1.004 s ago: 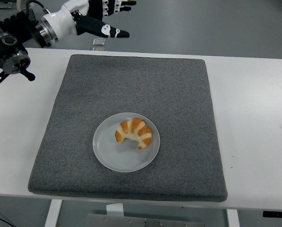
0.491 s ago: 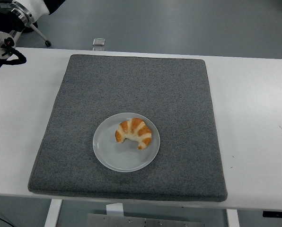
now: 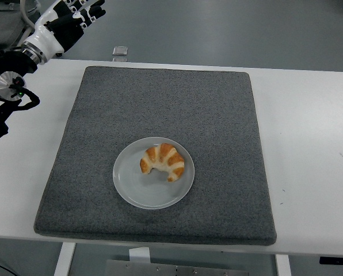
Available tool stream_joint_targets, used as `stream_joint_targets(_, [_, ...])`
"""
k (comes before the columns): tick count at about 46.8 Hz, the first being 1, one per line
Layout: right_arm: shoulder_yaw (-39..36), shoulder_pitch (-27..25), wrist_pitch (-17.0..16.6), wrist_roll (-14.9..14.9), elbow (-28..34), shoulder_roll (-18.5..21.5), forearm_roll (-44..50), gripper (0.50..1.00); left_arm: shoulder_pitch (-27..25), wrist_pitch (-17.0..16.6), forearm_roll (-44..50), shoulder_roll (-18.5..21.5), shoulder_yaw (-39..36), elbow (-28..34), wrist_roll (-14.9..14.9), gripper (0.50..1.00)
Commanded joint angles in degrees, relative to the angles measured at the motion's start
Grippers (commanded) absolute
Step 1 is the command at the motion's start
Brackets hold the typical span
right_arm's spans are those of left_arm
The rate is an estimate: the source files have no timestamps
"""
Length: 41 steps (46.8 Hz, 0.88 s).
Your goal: Place the bread on the plate
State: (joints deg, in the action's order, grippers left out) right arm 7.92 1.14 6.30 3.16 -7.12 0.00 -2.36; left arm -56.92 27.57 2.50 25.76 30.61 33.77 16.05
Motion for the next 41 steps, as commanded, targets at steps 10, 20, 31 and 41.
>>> stream_joint_targets(10, [-0.1, 0.5, -0.3, 0.0, -0.1, 0.0, -0.1, 0.930, 1.6, 1.4, -0.8, 0.3, 0.1, -0.5, 4.8, 0.990])
stream_joint_targets(20, [-0.1, 0.5, -0.1, 0.0, 0.0, 0.0, -0.2, 0.930, 3.3, 2.4, -1.0, 0.3, 0.2, -0.6, 5.4, 0.988])
stream_joint_targets(31, [-0.1, 0.5, 0.2, 0.1, 0.0, 0.0, -0.2, 0.930, 4.7, 2.7, -1.7, 0.2, -0.4, -1.1, 8.8, 0.988])
stream_joint_targets(41, [-0.1, 0.5, 0.2, 0.0, 0.0, 0.0, -0.2, 0.930, 5.1, 2.7, -1.8, 0.2, -0.5, -1.1, 8.7, 0.990])
